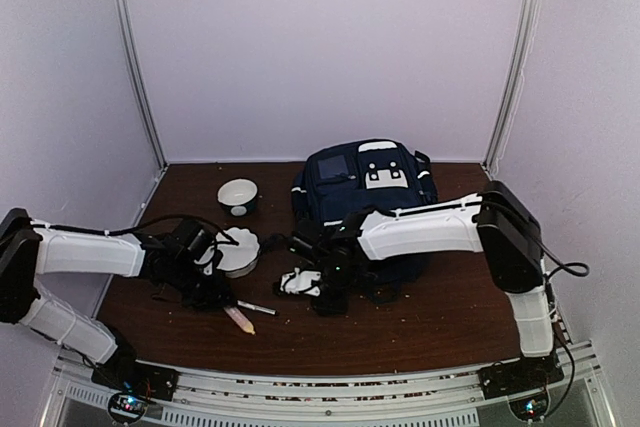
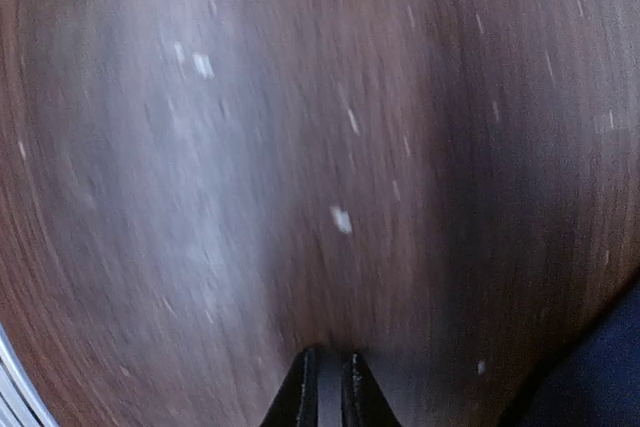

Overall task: Pack the student bag
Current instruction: Move the pen to the center of the board.

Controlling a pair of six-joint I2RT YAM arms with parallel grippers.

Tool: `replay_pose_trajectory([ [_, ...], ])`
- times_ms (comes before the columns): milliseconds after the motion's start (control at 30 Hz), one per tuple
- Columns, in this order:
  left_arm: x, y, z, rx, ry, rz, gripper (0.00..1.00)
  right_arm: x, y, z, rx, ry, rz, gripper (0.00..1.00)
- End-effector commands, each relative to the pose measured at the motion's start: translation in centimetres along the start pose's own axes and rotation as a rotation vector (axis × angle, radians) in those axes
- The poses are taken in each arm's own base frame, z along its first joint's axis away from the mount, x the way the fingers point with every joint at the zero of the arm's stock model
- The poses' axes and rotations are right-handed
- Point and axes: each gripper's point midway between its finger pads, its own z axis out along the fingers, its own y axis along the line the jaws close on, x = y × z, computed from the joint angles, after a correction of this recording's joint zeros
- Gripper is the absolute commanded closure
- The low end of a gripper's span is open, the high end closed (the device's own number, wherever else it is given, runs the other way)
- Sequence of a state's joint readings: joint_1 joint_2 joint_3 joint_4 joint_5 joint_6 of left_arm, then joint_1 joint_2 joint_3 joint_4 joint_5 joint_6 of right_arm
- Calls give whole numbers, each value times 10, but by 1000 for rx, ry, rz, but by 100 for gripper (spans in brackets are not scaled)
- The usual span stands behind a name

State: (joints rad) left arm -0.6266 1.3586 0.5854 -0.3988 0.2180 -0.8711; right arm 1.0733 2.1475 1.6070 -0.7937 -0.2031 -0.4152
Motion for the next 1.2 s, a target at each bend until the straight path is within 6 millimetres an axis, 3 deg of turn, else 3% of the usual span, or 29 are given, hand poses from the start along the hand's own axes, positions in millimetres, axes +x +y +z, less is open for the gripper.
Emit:
replay_pose_trajectory([
  [0,8,-28,18,44,48,107,62,76,-4,-19,21,143,-48,90],
  [100,10,-53,27,57,69,181,64,115,3,-29,15,184,-66,90],
  [167,13,-68,31,67,77,227,65,127,5,-33,4,183,-59,89],
  [333,8,-83,27,57,57,286,66,117,5,-44,-8,114,-47,88],
  [500,-12,-105,-16,86,-51,427,67,85,-2,-56,-9,18,-53,84],
  [600,-30,-96,-47,-14,-150,473,66,54,-10,-63,-7,-65,-31,79],
  [667,-39,-78,-59,-104,-200,458,64,24,-18,-68,-15,-139,5,78],
  [800,-36,-39,-58,-179,-174,334,58,-40,-25,-73,-62,-247,43,76],
  [900,-27,-21,-51,-170,-144,252,51,-69,-23,-61,-91,-263,41,74],
  [1000,-24,-9,-51,-177,-164,205,46,-89,-19,-50,-104,-274,37,70],
  [1167,-30,2,-58,-168,-240,137,44,-103,-12,-28,-138,-245,54,65],
])
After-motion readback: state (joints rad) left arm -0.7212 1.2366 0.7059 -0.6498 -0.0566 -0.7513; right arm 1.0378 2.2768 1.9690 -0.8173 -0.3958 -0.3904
